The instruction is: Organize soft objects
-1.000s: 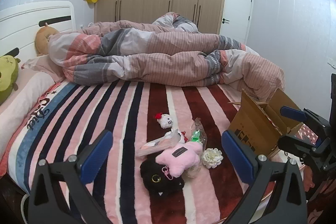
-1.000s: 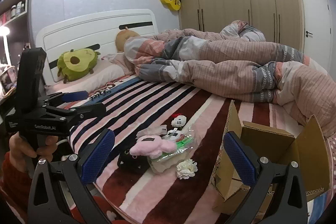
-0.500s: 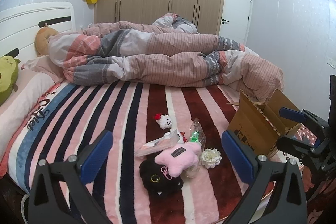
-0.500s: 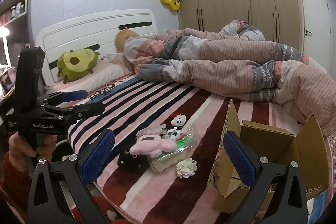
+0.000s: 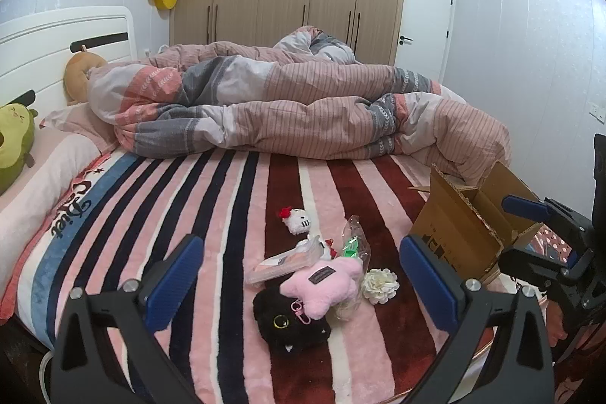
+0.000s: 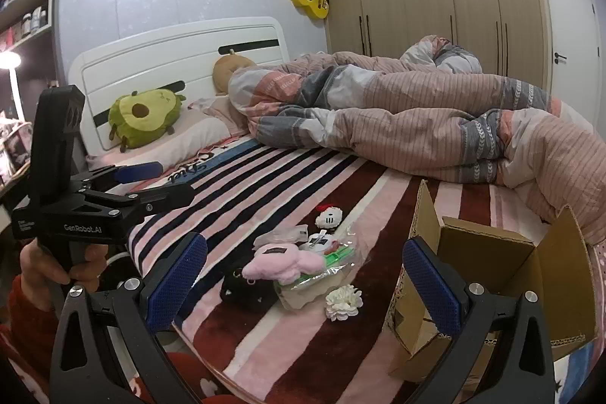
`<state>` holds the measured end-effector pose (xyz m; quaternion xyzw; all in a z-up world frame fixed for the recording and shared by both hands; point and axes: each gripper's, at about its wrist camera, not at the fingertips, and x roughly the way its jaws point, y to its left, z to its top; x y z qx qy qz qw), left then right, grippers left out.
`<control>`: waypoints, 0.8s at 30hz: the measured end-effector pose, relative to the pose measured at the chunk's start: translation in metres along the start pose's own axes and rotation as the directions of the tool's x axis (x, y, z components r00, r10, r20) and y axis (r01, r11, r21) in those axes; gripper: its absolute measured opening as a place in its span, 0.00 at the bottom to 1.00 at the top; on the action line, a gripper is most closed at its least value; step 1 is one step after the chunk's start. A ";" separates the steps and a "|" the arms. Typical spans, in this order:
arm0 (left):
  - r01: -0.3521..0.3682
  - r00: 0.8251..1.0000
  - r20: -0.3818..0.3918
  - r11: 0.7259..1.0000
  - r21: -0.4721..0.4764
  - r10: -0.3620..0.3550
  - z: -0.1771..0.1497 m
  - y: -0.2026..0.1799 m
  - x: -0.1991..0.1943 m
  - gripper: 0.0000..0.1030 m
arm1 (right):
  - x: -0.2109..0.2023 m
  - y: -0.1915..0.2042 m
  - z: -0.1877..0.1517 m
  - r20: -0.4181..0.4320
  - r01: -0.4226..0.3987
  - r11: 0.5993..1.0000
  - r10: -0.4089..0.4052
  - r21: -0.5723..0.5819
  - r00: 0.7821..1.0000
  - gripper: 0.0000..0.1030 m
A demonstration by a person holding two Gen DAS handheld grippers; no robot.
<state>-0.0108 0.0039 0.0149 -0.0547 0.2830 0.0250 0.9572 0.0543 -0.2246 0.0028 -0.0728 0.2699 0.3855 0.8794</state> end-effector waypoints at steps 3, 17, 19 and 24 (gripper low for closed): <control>0.000 1.000 -0.002 1.000 0.000 0.000 0.000 0.000 -0.001 1.00 | 0.000 0.002 0.000 -0.003 0.000 1.000 0.000 -0.001 1.000 1.00; -0.001 1.000 -0.003 1.000 0.001 0.001 -0.001 0.001 -0.002 1.00 | 0.002 0.002 0.002 -0.014 0.009 1.000 -0.009 -0.002 1.000 1.00; 0.002 1.000 -0.003 1.000 -0.001 -0.002 0.000 0.002 -0.003 1.00 | 0.003 0.001 0.002 -0.016 0.010 1.000 -0.010 -0.001 1.000 1.00; -0.001 1.000 -0.003 1.000 0.000 0.001 -0.001 0.002 -0.003 1.00 | 0.003 0.004 0.001 -0.004 0.038 0.999 -0.038 -0.022 0.999 1.00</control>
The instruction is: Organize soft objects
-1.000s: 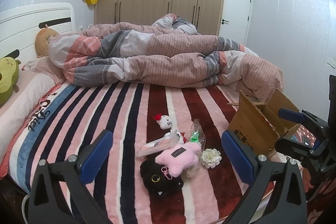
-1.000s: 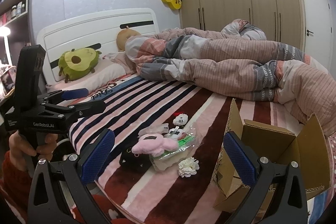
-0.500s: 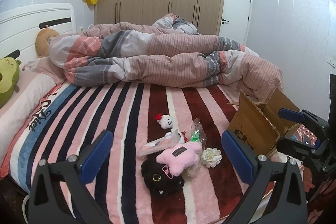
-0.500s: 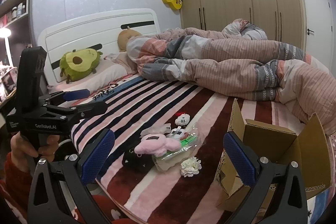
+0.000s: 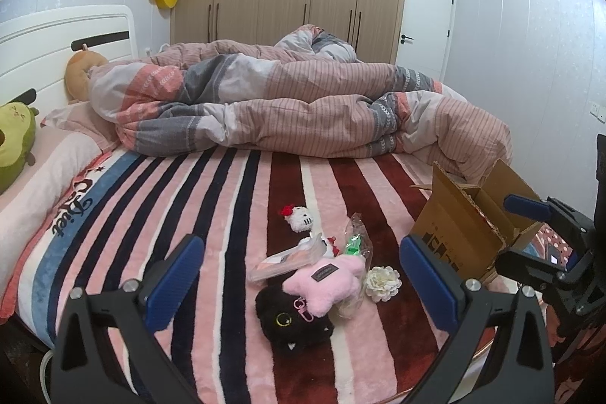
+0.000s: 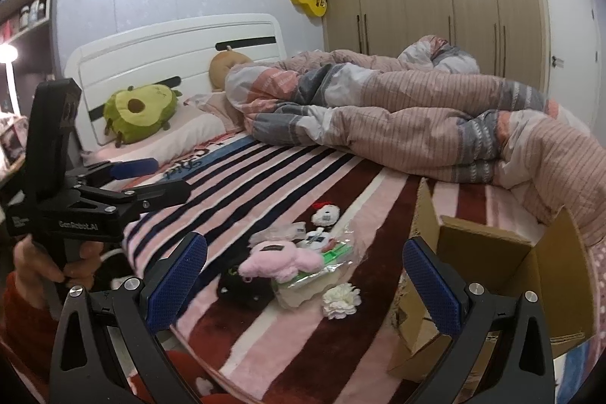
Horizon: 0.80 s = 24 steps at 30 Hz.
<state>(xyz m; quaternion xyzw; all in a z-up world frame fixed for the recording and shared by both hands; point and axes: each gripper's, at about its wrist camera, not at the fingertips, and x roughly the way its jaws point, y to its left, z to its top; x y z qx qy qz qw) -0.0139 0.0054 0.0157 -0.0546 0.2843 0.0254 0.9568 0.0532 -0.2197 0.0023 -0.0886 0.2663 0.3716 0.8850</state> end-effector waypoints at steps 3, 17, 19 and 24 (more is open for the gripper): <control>0.003 1.000 0.005 1.000 0.000 -0.003 -0.001 0.003 -0.001 1.00 | -0.001 0.007 -0.001 0.013 0.063 0.997 -0.063 -0.033 0.998 1.00; 0.007 1.000 -0.015 0.999 -0.039 -0.008 -0.018 0.076 0.021 1.00 | 0.042 0.073 -0.003 -0.062 -0.086 0.986 0.078 -0.146 0.995 1.00; 0.006 1.000 -0.029 0.999 -0.041 -0.007 -0.025 0.092 0.029 1.00 | 0.061 0.084 -0.011 -0.103 -0.152 0.980 0.140 -0.130 0.985 0.97; 0.019 0.998 -0.065 0.999 -0.031 -0.021 -0.044 0.120 0.052 1.00 | 0.117 0.097 -0.045 -0.235 -0.251 0.968 0.238 -0.026 0.942 0.72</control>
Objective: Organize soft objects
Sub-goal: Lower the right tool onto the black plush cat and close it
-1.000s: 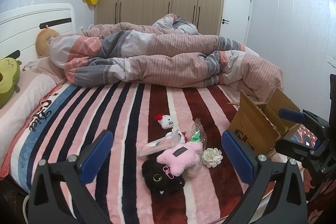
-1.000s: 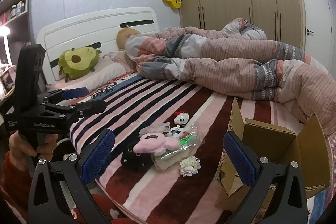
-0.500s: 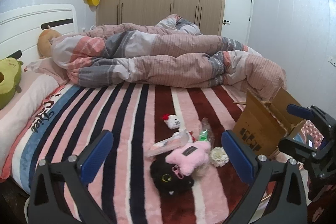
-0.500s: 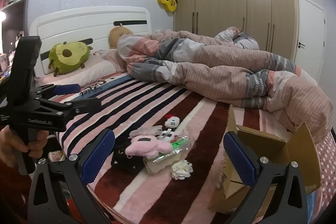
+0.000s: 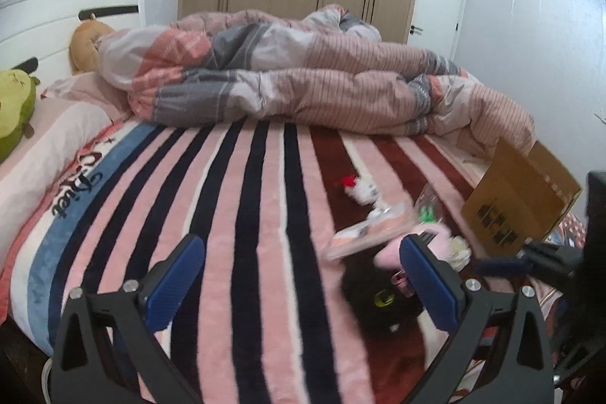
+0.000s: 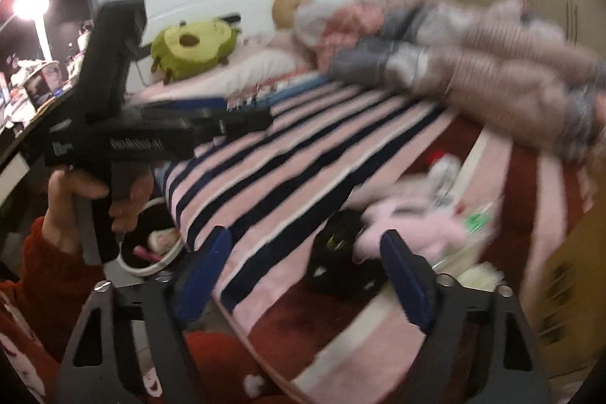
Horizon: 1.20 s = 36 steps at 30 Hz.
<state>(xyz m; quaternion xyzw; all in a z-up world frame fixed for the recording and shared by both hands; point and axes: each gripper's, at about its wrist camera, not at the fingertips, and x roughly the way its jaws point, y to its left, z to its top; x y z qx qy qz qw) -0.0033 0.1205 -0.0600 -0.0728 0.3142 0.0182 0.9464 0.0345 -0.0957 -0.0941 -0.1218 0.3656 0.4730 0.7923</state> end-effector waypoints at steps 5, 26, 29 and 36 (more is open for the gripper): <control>0.037 0.997 -0.067 0.999 -0.001 -0.037 -0.019 0.017 0.032 0.99 | 0.046 -0.011 -0.022 -0.074 0.008 0.996 -0.002 0.086 0.997 0.65; 0.194 0.963 -0.180 0.979 -0.065 -0.203 -0.042 0.007 0.071 0.99 | 0.103 -0.022 -0.021 -0.079 0.218 0.971 -0.211 0.096 0.974 0.63; 0.266 0.939 -0.195 0.958 -0.105 -0.283 -0.044 0.005 0.070 0.99 | 0.093 -0.007 -0.019 -0.040 0.153 0.987 -0.151 0.042 0.988 0.63; 0.326 0.922 -0.182 0.938 -0.116 -0.343 -0.036 -0.007 0.048 0.85 | 0.089 -0.001 -0.001 -0.030 0.003 0.994 0.000 0.106 1.000 0.63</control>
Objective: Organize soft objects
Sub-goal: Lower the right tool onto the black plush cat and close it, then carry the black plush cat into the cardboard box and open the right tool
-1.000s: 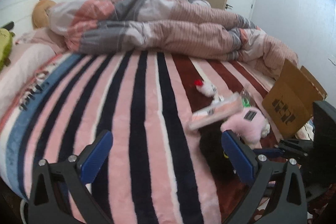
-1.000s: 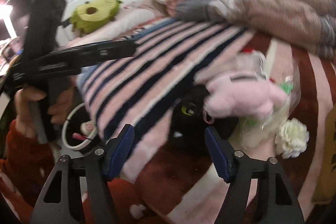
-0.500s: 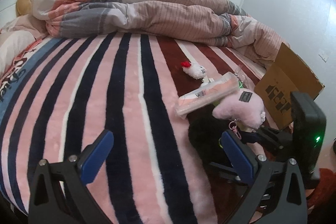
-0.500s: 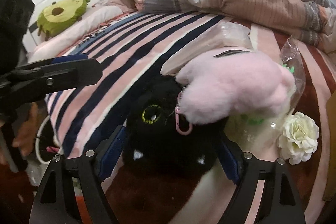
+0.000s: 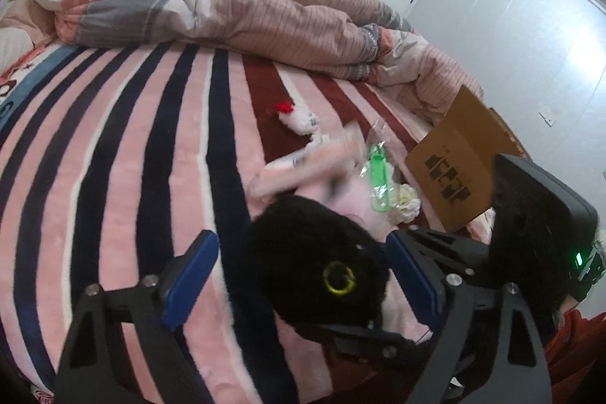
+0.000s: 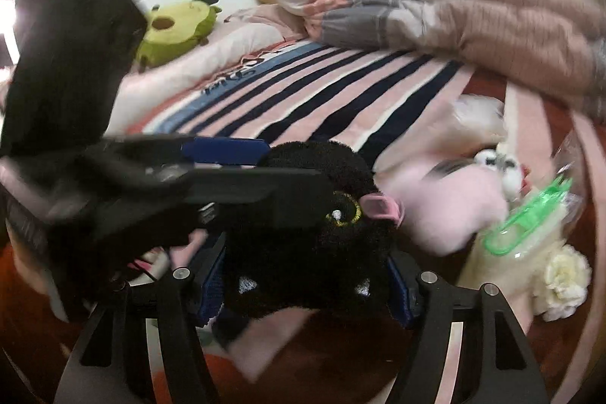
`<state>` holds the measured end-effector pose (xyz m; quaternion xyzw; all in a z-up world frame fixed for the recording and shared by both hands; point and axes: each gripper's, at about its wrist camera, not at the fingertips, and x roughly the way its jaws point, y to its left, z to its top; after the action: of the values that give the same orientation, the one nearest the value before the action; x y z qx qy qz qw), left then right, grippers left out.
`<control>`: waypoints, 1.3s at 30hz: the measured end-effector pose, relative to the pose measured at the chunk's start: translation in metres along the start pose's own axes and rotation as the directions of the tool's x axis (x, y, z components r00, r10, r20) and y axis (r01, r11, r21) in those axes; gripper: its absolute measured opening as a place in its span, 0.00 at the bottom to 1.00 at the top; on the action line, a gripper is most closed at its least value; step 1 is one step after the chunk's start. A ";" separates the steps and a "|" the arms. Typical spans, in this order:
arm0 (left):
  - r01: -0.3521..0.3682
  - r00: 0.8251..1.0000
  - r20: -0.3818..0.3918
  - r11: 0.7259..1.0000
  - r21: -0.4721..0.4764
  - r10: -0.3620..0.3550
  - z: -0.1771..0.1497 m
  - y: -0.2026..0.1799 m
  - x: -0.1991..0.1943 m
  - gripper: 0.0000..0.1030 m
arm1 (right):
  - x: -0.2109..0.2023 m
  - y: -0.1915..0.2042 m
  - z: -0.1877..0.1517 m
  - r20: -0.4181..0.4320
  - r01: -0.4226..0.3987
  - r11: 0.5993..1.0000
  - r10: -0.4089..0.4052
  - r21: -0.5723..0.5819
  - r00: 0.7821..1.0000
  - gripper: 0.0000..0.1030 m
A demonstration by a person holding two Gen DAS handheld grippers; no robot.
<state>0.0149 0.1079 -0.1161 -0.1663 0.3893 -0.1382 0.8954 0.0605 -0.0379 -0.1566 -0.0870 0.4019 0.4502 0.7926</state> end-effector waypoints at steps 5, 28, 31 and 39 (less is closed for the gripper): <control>0.015 1.000 0.026 1.000 0.022 -0.016 0.011 -0.013 -0.022 0.78 | -0.018 0.017 0.013 0.073 -0.033 0.997 0.038 -0.072 0.997 0.63; 0.008 0.994 0.097 0.903 0.429 -0.055 0.109 -0.262 -0.027 0.59 | -0.244 -0.060 0.026 0.360 0.172 0.984 -0.146 -0.042 0.921 0.63; 0.058 0.995 0.043 0.880 0.470 -0.089 0.124 -0.302 0.006 0.59 | -0.267 -0.091 0.023 0.344 0.213 0.977 -0.201 0.003 0.917 0.63; 0.154 0.987 -0.113 0.857 0.492 -0.112 0.144 -0.353 0.083 0.59 | -0.295 -0.173 0.011 0.228 0.255 0.959 -0.278 0.122 0.933 0.64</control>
<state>0.1356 -0.2162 0.0653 0.0501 0.3637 -0.3022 0.8797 0.1225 -0.3228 0.0231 -0.0489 0.3063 0.3271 0.8926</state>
